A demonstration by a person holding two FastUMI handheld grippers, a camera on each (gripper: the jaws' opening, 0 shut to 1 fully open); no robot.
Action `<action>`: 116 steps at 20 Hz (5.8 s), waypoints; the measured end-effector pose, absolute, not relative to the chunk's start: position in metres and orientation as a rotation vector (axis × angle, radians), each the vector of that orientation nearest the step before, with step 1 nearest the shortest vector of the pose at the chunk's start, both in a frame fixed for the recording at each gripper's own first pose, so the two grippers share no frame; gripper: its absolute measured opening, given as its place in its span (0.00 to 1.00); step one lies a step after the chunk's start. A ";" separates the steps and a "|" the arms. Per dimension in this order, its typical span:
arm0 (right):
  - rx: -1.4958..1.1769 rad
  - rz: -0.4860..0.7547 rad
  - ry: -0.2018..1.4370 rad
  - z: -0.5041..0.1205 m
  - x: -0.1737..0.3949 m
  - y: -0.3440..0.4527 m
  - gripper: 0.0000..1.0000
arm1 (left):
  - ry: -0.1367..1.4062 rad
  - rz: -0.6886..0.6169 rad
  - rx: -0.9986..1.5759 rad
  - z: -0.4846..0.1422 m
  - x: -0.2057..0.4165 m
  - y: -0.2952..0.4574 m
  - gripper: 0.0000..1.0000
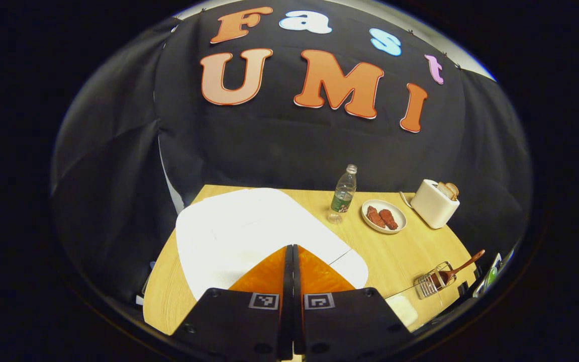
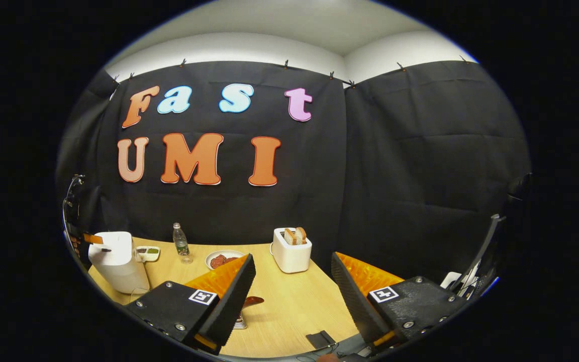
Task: Close the left gripper, press the button to open the rice cooker; take a wooden spoon from the chopstick holder with the right hand, scoop a spoonful of rice and pour it into the rice cooker, then put the wooden spoon back into the chopstick holder.
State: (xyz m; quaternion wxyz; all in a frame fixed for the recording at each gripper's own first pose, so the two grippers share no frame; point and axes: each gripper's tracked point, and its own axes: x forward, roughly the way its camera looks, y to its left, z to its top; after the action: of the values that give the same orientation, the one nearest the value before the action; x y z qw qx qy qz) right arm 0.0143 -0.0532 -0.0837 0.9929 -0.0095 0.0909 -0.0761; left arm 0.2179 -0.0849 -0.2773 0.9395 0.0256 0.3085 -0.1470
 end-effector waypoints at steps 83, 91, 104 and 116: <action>0.383 0.135 0.350 -0.162 0.065 0.113 0.11 | 0.111 0.067 0.007 -0.039 0.045 0.090 0.99; 0.180 0.283 0.443 -0.197 0.027 0.200 0.11 | 0.106 0.061 0.014 -0.041 0.047 0.086 0.99; -0.079 0.242 0.533 -0.268 -0.002 0.226 0.11 | 0.132 0.087 0.004 -0.059 0.029 0.100 0.99; 0.581 0.184 0.705 -0.294 0.002 0.248 0.11 | 0.160 0.095 -0.019 -0.070 0.022 0.112 1.00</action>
State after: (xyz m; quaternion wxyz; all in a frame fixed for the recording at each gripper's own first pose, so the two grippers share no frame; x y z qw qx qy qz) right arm 0.0016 0.2479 -0.2942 0.8934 0.2801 0.3398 0.0886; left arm 0.0222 0.1118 -0.0701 0.9956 -0.0093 0.0799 0.0472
